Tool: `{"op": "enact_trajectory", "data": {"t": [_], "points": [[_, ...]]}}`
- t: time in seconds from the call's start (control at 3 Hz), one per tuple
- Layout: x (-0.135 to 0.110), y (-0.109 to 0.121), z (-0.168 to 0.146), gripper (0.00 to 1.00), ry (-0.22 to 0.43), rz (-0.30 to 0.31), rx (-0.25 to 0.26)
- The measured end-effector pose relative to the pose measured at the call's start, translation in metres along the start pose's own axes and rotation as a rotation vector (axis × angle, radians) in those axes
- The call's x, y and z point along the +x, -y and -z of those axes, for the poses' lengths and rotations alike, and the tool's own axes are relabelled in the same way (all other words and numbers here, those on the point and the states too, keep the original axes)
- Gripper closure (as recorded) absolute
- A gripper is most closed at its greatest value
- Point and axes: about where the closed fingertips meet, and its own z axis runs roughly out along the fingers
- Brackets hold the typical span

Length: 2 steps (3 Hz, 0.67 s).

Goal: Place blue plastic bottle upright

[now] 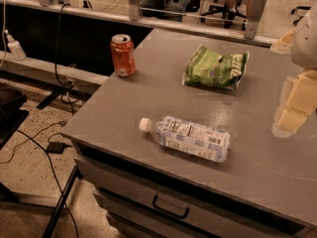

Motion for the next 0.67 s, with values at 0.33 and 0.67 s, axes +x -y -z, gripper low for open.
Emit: {"op": "enact_trajectory", "data": {"t": [0.33,0.67], "points": [[0.0,0.0,0.0,0.0,0.0,0.0,0.0],[-0.016,0.008,-0.01,0.0,-0.001,0.018,-0.016]]}}
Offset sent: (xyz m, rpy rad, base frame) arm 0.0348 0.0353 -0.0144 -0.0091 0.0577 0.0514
